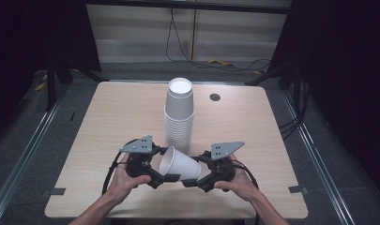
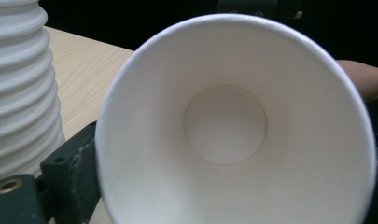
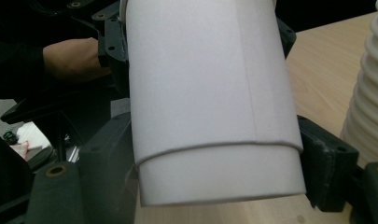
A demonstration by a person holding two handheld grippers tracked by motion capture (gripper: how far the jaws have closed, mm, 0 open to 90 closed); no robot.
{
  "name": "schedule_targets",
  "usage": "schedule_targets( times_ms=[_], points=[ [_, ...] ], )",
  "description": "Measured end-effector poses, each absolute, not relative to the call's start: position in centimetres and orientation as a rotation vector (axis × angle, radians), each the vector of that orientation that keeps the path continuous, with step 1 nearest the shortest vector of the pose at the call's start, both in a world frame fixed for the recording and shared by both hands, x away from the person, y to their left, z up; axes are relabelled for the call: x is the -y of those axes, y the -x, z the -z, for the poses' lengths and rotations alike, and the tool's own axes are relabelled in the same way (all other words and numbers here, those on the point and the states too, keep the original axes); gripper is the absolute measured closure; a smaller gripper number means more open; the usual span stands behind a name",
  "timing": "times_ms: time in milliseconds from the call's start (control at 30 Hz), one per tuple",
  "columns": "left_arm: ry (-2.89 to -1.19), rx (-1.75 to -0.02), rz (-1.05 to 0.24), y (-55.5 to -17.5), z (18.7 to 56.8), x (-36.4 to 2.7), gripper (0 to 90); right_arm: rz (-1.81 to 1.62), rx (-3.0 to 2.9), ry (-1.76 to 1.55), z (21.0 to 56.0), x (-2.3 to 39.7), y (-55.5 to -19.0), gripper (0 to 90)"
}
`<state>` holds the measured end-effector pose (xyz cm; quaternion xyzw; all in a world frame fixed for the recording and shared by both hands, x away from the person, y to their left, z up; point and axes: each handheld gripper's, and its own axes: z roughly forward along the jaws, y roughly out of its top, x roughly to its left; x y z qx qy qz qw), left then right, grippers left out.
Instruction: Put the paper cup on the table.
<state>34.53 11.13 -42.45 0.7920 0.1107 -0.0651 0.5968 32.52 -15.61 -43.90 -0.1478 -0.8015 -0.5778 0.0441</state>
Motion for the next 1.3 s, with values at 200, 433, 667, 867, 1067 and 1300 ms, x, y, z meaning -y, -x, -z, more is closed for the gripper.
schedule_targets(
  times_ms=[200, 433, 667, 867, 1067, 1300],
  points=[
    [-1.877, -0.230, 0.121, -34.3, 42.3, -11.1, 8.0, 1.693, 2.491, 0.469, 43.9, 15.1, -32.1, 17.4],
    [-1.882, -0.240, 0.076, -34.1, 42.0, -11.5, 7.9, 1.609, 2.530, 0.543, 44.0, 14.9, -32.0, 14.1],
    [-1.904, -0.270, 0.054, -34.3, 42.1, -12.3, 7.9, 1.622, 2.543, 0.618, 43.7, 15.5, -32.3, 14.0],
    [-1.912, -0.302, 0.014, -34.8, 42.0, -13.0, 7.9, 1.613, 2.576, 0.684, 43.7, 15.9, -32.2, 14.0],
    [-1.926, -0.326, -0.003, -35.0, 42.0, -13.4, 7.8, 1.612, 2.590, 0.730, 43.6, 16.5, -32.1, 14.0],
    [-1.951, -0.335, -0.012, -34.9, 42.2, -13.7, 7.7, 1.661, 2.600, 0.829, 43.3, 18.2, -32.1, 14.1]
  ],
)
